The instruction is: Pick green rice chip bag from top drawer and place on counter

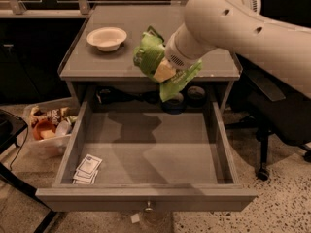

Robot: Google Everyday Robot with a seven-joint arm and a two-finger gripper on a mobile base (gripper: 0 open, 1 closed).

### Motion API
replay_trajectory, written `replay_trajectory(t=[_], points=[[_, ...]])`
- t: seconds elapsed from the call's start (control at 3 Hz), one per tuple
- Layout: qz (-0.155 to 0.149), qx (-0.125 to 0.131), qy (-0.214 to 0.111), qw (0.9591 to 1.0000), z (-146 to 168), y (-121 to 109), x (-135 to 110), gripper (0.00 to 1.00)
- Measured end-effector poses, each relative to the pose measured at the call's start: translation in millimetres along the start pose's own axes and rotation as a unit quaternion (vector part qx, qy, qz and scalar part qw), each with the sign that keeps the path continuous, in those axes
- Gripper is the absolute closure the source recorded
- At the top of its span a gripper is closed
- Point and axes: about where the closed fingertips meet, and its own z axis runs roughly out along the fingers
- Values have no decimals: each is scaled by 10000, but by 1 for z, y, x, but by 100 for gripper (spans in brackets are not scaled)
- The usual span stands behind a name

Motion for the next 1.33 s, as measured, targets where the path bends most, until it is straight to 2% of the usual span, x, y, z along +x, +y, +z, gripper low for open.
replay_trajectory(t=[0.33,0.67,1.0,1.33], points=[[205,177,-527,9982,-3,-35,-25,100],[567,263,-989,9931,18,-60,-49,100],[967,323,-1309,9861,53,-76,-72,100],[1192,607,-1208,9836,82,-91,-87,81]])
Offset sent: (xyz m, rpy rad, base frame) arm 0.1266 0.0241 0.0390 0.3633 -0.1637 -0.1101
